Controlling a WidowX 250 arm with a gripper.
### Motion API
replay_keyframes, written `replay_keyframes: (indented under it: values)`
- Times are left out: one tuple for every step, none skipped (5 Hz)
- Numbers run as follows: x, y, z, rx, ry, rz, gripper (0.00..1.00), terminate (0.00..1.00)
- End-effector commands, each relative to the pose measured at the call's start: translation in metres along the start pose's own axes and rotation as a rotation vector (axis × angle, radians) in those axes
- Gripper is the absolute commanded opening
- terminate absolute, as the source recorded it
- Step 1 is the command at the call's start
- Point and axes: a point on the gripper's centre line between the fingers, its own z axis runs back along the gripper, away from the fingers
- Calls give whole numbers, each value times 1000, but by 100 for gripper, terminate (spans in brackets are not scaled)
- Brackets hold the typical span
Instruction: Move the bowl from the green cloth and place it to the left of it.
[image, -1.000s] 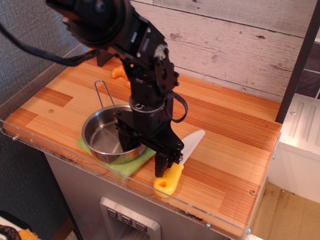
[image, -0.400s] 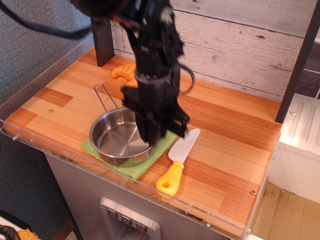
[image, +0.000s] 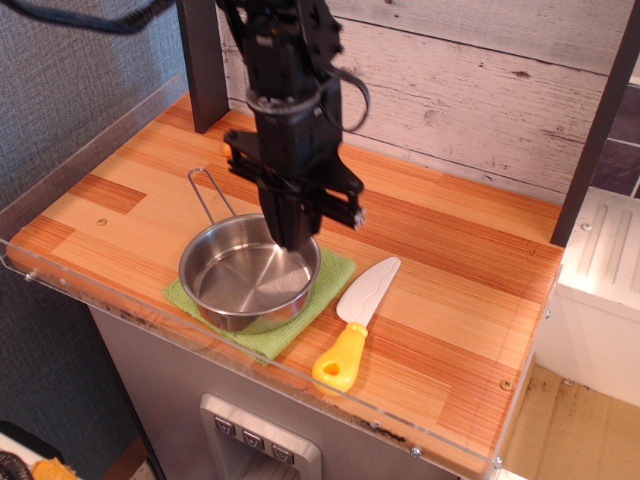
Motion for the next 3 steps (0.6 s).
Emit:
replay_keyframes:
  values:
    - [2, -4, -1, 10, 1, -34, 100, 0]
    - [-1, -8, -11, 21, 17, -38, 100, 0]
    - [-2, -10, -18, 28, 28, -37, 100, 0]
